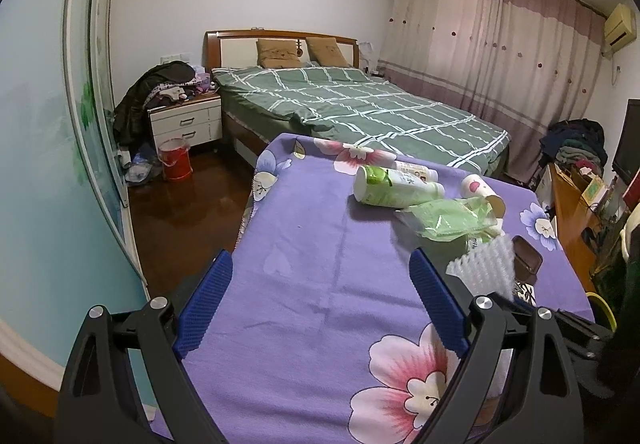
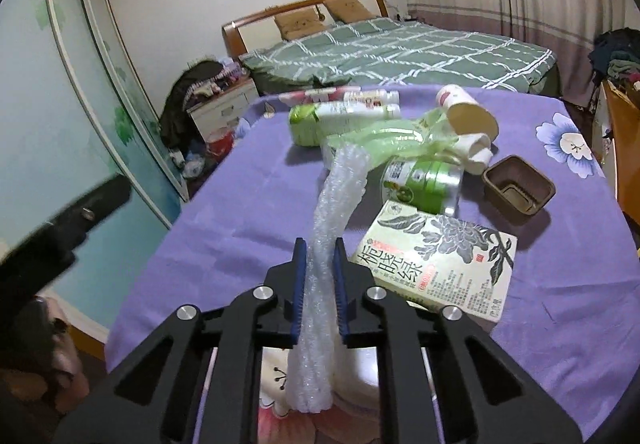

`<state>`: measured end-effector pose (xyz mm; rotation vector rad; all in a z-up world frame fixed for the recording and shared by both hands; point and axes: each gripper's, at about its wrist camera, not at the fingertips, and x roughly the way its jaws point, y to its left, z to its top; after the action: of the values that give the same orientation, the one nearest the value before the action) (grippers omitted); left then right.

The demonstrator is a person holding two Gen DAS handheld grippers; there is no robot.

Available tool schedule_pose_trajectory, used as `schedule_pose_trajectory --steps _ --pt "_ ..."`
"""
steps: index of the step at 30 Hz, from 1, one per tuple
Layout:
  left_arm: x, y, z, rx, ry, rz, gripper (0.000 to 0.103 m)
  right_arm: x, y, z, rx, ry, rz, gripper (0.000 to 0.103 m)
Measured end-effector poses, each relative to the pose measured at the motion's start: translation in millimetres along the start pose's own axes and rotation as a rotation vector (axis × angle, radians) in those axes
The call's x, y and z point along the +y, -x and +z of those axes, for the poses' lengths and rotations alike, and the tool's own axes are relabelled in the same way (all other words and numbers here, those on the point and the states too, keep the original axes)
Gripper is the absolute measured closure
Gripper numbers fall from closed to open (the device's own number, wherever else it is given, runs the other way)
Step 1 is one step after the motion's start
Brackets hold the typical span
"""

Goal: Collect trash
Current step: 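Carry the bubble wrap to the yellow bin and release it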

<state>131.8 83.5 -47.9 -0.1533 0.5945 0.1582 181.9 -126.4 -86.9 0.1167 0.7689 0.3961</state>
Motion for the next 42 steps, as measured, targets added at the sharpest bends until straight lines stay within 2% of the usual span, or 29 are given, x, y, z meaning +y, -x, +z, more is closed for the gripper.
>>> schedule_pose_trajectory --steps 8,14,20,30,33,38,39,40,42 --pt "-9 -3 -6 0.013 -0.007 -0.007 0.014 -12 45 7 -0.096 -0.027 0.037 0.090" --pt "-19 -6 -11 0.025 -0.026 -0.024 0.014 -40 78 11 -0.182 -0.062 -0.040 0.090" --pt "-35 -10 -17 0.041 -0.052 -0.046 0.014 -102 94 7 -0.220 -0.159 -0.197 0.090" --pt "-68 -16 -25 0.062 -0.098 -0.078 0.014 -247 128 -22 -0.260 -0.413 -0.539 0.089" --pt "-78 -20 -27 0.075 -0.112 -0.089 0.014 -280 138 -31 -0.256 -0.467 -0.612 0.088" --pt "-94 -24 -33 0.092 -0.143 -0.111 0.014 -323 140 -46 -0.200 -0.534 -0.698 0.088" --pt "-96 -24 -34 0.094 -0.147 -0.114 0.014 -328 137 -47 -0.191 -0.544 -0.710 0.084" --pt "-99 -25 -35 0.098 -0.152 -0.117 0.014 -335 136 -50 -0.190 -0.557 -0.720 0.074" --pt "-102 -26 -37 0.103 -0.160 -0.122 0.014 -343 138 -55 -0.192 -0.579 -0.746 0.060"
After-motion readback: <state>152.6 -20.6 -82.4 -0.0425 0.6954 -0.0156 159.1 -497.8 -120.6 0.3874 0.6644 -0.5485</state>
